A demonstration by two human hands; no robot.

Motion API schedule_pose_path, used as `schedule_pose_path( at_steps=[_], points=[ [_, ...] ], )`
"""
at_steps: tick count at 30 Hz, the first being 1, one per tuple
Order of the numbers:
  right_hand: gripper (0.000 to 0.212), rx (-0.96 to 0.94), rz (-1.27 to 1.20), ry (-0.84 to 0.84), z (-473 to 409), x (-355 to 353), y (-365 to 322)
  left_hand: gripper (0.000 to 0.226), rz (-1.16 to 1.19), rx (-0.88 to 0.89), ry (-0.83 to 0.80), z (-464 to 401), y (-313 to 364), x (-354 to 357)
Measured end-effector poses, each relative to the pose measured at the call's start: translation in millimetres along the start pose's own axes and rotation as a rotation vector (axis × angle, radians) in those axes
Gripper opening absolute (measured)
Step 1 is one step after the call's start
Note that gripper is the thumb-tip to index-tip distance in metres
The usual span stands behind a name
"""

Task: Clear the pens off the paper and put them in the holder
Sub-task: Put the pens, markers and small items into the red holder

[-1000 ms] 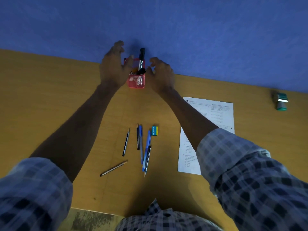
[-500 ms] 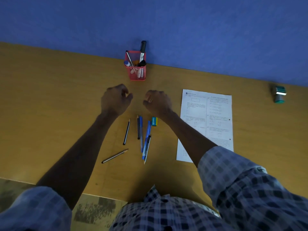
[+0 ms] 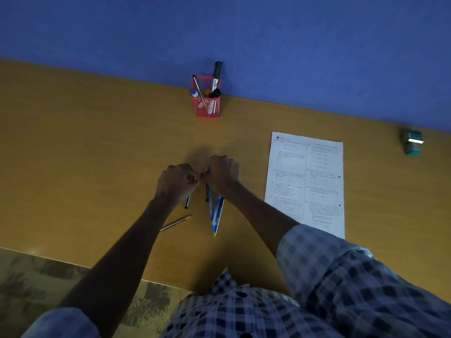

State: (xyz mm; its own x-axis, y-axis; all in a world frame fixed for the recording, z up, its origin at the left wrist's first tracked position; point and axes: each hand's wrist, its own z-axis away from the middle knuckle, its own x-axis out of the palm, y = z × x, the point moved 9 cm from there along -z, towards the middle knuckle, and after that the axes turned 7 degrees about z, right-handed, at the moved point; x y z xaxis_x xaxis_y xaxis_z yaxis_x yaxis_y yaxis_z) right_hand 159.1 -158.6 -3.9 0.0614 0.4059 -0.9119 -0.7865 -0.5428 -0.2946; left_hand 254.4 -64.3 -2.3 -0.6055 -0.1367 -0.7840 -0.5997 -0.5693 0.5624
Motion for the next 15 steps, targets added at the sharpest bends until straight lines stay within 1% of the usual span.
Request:
schedule_pose_path(
  at_steps=[3, 7, 12, 15],
  points=[
    [0.028, 0.025, -0.041, -0.003, 1.4, 1.6, -2.8, 0.011, -0.014, 0.024, -0.001, 1.9, 3.8, 3.6],
    [0.019, 0.07, -0.091, -0.019, 0.7, 6.1, -4.6, 0.01, -0.063, 0.033, -0.008, 1.2, 8.0, 5.3],
    [0.021, 0.08, -0.143, -0.041, 1.5, 7.4, -6.0, 0.008, -0.101, 0.05, -0.018, -1.8, 13.6, 6.5],
    [0.017, 0.055, -0.154, -0.041, 3.3, 3.6, -6.3, 0.015, -0.118, 0.077, -0.019, -3.6, 17.8, 7.7]
  ],
)
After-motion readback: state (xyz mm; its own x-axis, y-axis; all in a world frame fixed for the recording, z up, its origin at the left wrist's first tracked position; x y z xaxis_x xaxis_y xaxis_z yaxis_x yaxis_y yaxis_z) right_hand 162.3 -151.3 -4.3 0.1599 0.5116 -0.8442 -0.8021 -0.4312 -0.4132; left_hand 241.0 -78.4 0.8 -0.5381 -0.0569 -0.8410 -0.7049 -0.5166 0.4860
